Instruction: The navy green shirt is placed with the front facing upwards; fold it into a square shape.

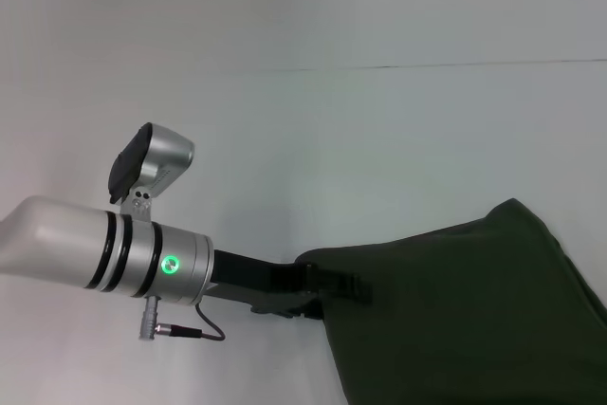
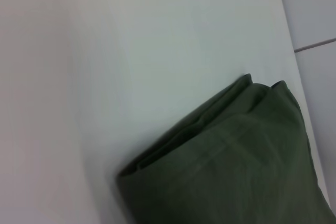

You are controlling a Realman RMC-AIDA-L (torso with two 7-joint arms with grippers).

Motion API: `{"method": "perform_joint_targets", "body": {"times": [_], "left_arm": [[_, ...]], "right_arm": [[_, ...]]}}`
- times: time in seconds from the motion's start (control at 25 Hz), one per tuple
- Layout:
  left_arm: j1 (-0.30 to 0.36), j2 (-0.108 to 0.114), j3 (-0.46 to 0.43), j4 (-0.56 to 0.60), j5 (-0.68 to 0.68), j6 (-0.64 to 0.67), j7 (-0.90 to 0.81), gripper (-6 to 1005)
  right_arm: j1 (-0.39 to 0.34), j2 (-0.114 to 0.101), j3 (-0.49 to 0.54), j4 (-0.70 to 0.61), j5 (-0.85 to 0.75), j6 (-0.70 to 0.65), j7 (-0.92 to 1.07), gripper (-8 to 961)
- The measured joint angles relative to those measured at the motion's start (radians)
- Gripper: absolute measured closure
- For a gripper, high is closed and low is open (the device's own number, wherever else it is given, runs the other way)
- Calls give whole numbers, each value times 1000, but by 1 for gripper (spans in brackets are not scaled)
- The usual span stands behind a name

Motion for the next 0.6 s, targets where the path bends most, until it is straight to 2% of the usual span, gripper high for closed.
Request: {"method": "perform_joint_targets", "body": {"times": [0.56,0.6], "left_arm": [[-24,-5,37,-19,-23,-61,36,174],[-26,-4,45,-19,-23,-68,35,205]], "right_arm": [[3,-1,-2,1,-4,2,0,31],[4,-2,-2,1,-4,2,1,31]]}}
